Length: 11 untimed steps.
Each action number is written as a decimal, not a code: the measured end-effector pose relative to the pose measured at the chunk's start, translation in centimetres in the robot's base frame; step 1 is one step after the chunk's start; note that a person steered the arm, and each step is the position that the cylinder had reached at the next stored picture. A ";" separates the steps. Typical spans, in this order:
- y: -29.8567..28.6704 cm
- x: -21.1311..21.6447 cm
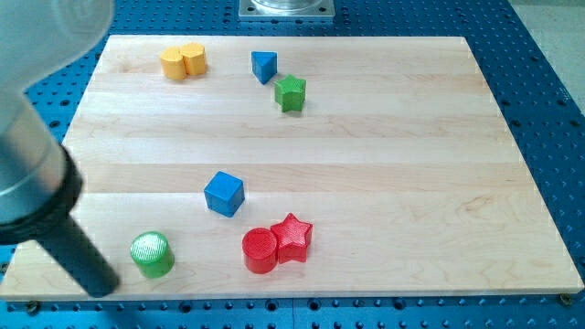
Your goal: Move the green circle diagonally to the blue cube
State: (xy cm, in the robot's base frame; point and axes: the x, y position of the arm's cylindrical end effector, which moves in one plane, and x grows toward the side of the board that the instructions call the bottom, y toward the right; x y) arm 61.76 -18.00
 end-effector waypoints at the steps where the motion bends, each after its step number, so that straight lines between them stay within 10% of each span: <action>1: 7.0 0.0; 4: 0.7 -9.5; 5: -1.2 -3.0; 7: 0.8 -15.0; 9: 11.9 -10.6; 11: 9.2 -11.1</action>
